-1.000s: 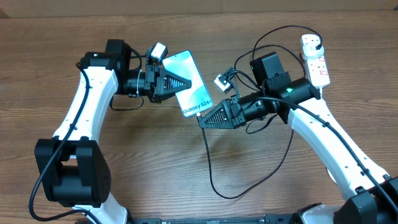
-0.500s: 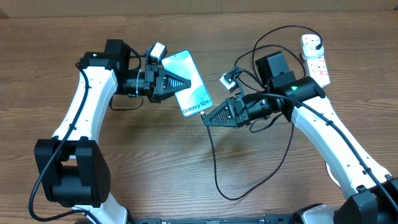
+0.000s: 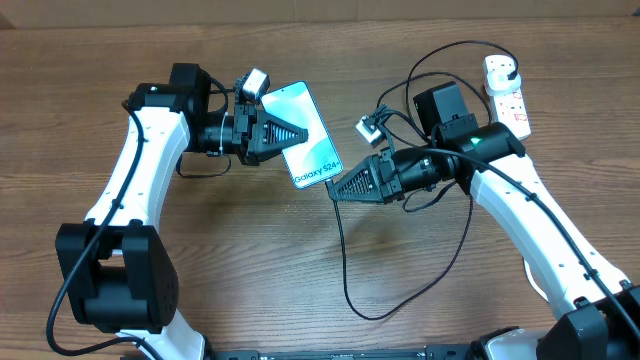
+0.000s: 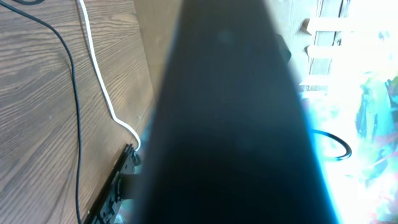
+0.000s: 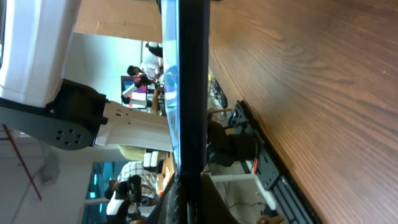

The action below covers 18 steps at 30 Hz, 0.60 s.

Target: Plug charger to phone and switch on socket

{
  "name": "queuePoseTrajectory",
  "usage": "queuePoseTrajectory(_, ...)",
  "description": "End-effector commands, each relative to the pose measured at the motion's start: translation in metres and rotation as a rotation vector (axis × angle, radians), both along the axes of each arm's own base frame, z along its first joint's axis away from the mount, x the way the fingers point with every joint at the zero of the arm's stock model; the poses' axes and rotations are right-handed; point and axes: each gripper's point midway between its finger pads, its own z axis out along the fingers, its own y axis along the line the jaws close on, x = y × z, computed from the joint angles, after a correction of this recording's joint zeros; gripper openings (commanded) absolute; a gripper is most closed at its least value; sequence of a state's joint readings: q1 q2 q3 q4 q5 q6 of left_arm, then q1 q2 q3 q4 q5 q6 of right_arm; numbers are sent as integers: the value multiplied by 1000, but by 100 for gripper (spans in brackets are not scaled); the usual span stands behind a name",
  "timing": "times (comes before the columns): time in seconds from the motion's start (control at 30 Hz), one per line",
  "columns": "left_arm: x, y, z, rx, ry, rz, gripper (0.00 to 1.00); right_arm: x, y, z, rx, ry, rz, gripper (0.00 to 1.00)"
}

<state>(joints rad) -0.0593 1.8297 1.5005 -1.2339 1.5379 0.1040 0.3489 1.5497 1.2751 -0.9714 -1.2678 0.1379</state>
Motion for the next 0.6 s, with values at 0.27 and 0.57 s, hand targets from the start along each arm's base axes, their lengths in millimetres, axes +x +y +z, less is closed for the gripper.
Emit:
queuePoseTrajectory(0.27, 6, 6, 26, -47, -53, 17, 4, -17, 7, 1, 22, 1, 61, 4)
queuePoseTrajectory(0.57, 5, 6, 26, -47, -42, 17, 4, -11, 8, 3, 37, -38, 58, 4)
